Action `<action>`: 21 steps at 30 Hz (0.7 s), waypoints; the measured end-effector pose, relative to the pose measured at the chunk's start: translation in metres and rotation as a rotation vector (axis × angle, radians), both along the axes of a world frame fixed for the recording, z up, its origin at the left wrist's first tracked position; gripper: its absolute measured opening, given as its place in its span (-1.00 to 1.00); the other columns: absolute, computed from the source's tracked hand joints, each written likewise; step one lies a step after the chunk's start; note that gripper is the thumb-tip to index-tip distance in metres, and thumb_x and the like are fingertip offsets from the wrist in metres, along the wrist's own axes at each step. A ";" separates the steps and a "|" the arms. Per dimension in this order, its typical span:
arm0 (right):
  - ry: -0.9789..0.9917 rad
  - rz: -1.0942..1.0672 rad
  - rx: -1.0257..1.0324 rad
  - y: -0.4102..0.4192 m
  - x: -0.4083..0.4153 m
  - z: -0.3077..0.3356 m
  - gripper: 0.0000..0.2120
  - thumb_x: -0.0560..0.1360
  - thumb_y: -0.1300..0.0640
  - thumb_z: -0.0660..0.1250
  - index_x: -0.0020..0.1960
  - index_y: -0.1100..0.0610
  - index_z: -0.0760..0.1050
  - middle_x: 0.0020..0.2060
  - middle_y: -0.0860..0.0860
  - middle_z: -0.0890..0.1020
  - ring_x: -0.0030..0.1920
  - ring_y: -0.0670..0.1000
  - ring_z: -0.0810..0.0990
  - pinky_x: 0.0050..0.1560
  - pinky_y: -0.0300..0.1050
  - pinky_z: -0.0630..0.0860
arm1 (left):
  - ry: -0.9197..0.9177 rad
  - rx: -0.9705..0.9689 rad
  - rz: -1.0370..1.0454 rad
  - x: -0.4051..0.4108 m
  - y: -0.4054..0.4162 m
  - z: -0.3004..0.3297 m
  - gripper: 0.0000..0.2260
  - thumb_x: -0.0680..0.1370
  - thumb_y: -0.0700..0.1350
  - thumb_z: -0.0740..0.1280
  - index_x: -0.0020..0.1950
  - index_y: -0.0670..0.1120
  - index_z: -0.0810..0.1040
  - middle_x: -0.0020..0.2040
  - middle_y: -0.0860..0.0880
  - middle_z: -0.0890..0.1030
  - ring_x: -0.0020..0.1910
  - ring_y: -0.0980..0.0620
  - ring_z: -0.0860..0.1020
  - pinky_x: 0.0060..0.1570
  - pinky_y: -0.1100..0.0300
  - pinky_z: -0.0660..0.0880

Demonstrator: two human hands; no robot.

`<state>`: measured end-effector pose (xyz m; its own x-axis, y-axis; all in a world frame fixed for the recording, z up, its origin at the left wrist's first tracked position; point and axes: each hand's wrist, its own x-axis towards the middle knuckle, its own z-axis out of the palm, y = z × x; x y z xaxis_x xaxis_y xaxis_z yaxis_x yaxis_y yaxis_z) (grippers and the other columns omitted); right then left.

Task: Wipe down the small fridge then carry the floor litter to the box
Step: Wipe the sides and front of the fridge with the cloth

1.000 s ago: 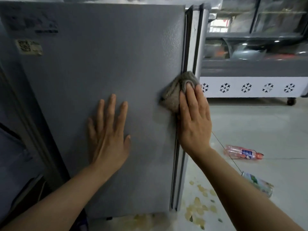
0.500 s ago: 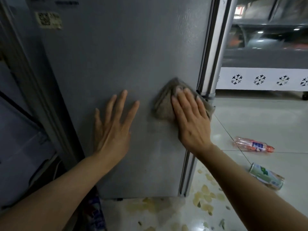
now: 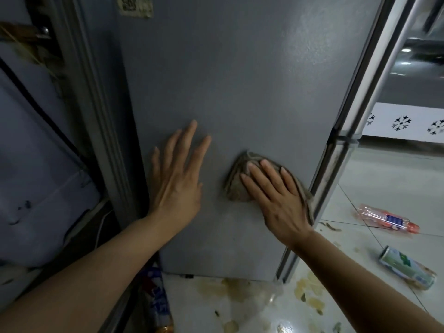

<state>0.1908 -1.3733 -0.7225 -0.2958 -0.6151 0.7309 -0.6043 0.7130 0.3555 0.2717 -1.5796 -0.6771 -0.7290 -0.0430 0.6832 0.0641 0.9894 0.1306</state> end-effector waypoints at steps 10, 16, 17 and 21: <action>0.084 0.095 -0.142 -0.081 -0.008 0.011 -0.55 0.62 0.13 -0.09 0.47 0.07 0.25 0.46 -0.02 0.22 0.51 0.10 0.08 0.48 0.07 -0.04 | -0.114 0.059 0.063 0.015 -0.053 0.001 -0.13 0.44 -0.27 0.37 0.52 0.04 -0.16 0.50 0.07 -0.28 0.51 -0.03 -0.13 0.43 -0.23 -0.05; 0.056 0.152 0.078 -0.081 -0.005 -0.009 -0.56 0.61 0.19 -0.09 0.47 0.08 0.22 0.47 -0.04 0.22 0.51 0.05 0.11 0.49 0.03 -0.05 | -0.001 0.150 -0.014 0.020 -0.062 -0.003 -0.22 0.42 -0.30 0.35 0.52 -0.04 0.00 0.54 -0.01 -0.09 0.52 -0.09 0.01 0.41 -0.24 0.07; 0.068 0.144 0.061 -0.084 -0.004 0.000 -0.55 0.61 0.19 -0.08 0.48 0.07 0.20 0.48 -0.04 0.21 0.51 0.04 0.12 0.49 0.04 -0.04 | 0.030 0.207 -0.029 0.020 -0.064 -0.006 -0.22 0.42 -0.30 0.36 0.51 -0.05 -0.01 0.54 -0.05 -0.02 0.51 -0.10 0.05 0.42 -0.20 0.09; 0.122 0.087 -0.132 -0.114 -0.006 0.051 -0.52 0.59 0.14 -0.05 0.50 0.08 0.19 0.49 -0.01 0.16 0.51 0.07 0.09 0.48 0.11 -0.01 | 0.011 0.492 -0.134 0.020 -0.075 -0.021 -0.19 0.50 -0.27 0.32 0.43 0.11 -0.23 0.52 -0.04 0.14 0.47 -0.01 0.19 0.46 0.05 0.11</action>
